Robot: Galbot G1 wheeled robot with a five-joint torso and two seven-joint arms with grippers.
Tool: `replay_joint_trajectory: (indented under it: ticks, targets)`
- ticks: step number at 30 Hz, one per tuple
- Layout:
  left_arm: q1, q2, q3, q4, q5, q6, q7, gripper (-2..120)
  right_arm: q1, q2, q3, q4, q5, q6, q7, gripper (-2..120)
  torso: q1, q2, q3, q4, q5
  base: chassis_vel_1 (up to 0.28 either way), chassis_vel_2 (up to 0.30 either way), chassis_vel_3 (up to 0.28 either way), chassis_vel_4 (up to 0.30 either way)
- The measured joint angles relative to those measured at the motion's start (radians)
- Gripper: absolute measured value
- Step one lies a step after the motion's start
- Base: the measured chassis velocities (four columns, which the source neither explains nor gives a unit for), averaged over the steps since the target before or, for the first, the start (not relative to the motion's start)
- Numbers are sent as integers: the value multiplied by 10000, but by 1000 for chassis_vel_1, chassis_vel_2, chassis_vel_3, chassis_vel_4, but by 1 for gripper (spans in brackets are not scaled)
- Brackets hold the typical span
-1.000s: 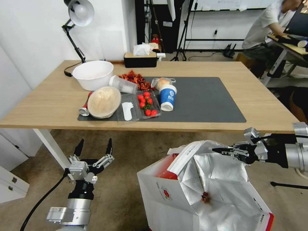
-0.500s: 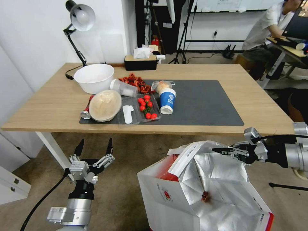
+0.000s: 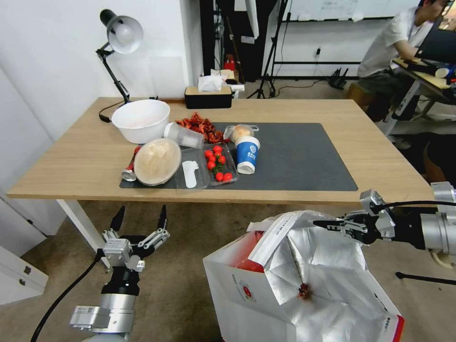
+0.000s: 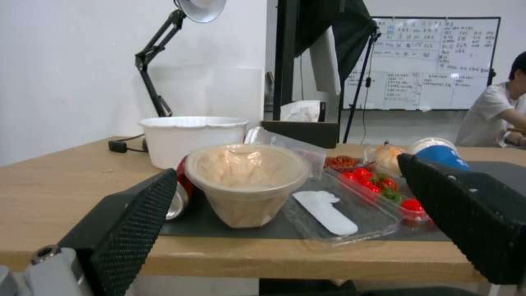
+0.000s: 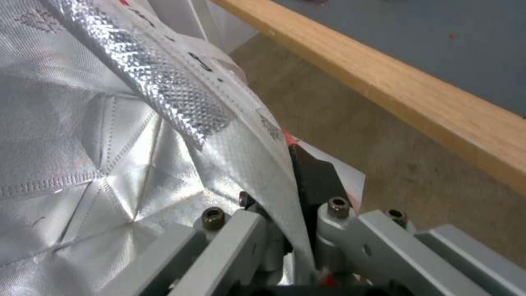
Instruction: Pick up the food delivery bag from the floor and place it on the table.
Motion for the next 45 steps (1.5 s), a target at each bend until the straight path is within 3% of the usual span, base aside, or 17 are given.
replay_joint_trajectory:
  ticks: [17, 34, 44, 45]
  targets:
    - [165, -39, -52, -152, 255, -332, 8, 100, -32, 44, 55, 98, 2, 9, 4, 0, 351, 799, 448, 0, 0, 0, 0, 0, 0]
    - [182, -104, -276, 24, 272, -87, -170, 100, -76, 11, 252, 302, 165, -28, 8, 0, 354, 811, 461, 0, 0, 0, 0, 0, 0]
    - [310, -141, -317, 318, 1158, 262, -688, 100, -653, 552, 1421, 694, 698, -112, -44, 0, 336, 774, 439, -2, -1, 0, 0, 0, 0]
    - [278, -167, -310, 428, 1222, 267, -707, 100, -848, 765, 1983, 780, 948, -114, -58, 0, 331, 765, 434, -2, 0, 0, 0, 0, 0]
